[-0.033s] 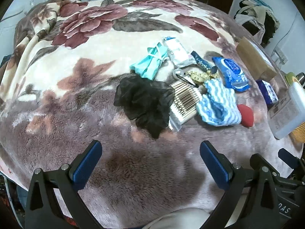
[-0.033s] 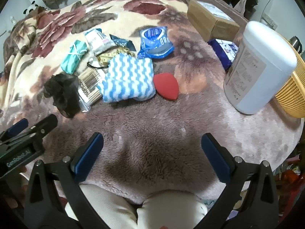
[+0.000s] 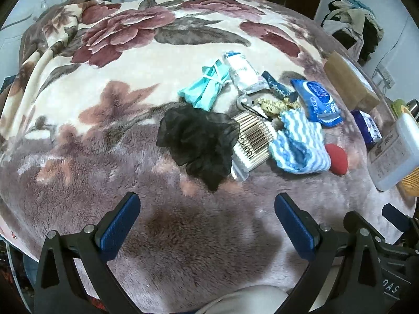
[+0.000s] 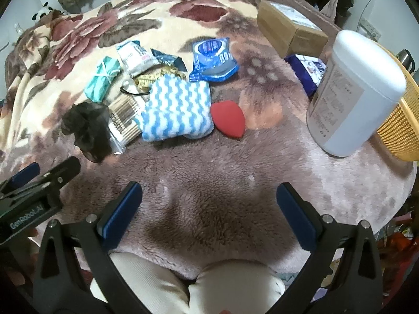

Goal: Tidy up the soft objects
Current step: 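Grasp the red makeup sponge with the right gripper while the left gripper grasps the black mesh puff, then carry the red sponge with the right gripper while the left gripper carries the black puff to the yellow basket, then open the right gripper over the basket while the left gripper releases the black puff, then withdraw both open grippers from the basket back toward the items on the blanket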

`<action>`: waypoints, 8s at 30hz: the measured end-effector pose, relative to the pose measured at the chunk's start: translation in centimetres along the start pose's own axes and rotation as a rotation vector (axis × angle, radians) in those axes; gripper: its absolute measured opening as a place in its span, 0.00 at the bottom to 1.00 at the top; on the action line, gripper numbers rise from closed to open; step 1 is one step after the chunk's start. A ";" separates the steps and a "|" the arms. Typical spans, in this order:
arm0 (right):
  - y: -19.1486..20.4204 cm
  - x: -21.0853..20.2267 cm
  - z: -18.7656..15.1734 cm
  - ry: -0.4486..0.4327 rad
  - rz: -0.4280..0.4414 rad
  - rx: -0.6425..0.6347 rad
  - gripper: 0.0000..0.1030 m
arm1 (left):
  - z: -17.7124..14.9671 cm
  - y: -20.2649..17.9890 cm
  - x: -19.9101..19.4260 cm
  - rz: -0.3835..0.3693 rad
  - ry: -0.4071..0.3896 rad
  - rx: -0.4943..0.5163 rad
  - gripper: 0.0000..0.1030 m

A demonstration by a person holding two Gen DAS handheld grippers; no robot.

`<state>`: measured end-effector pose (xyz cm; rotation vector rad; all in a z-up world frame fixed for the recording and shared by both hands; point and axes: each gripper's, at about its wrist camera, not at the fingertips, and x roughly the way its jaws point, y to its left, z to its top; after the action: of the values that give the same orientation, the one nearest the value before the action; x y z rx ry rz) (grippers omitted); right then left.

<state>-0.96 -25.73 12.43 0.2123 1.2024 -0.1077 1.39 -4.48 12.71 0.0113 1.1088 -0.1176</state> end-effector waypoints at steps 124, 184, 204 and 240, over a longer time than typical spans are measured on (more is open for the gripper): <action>-6.9 -8.5 8.2 -0.258 0.050 -0.019 0.33 | 7.1 -12.8 -4.1 -0.200 -0.032 0.207 0.18; -31.4 -13.3 8.7 -0.347 -0.088 0.456 0.36 | 8.6 -45.8 -5.5 -0.539 -0.031 0.586 0.31; -30.9 -14.5 7.3 -0.352 -0.106 0.506 1.00 | 8.8 -42.5 -6.7 -0.475 -0.101 0.562 0.99; -22.7 -16.2 7.7 -0.345 -0.146 0.343 1.00 | 9.9 -32.4 -8.9 -0.447 -0.120 0.464 0.99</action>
<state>-4.14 -50.04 27.83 0.3887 0.8480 -0.4623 3.06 -36.56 26.71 0.1693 0.9291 -0.7652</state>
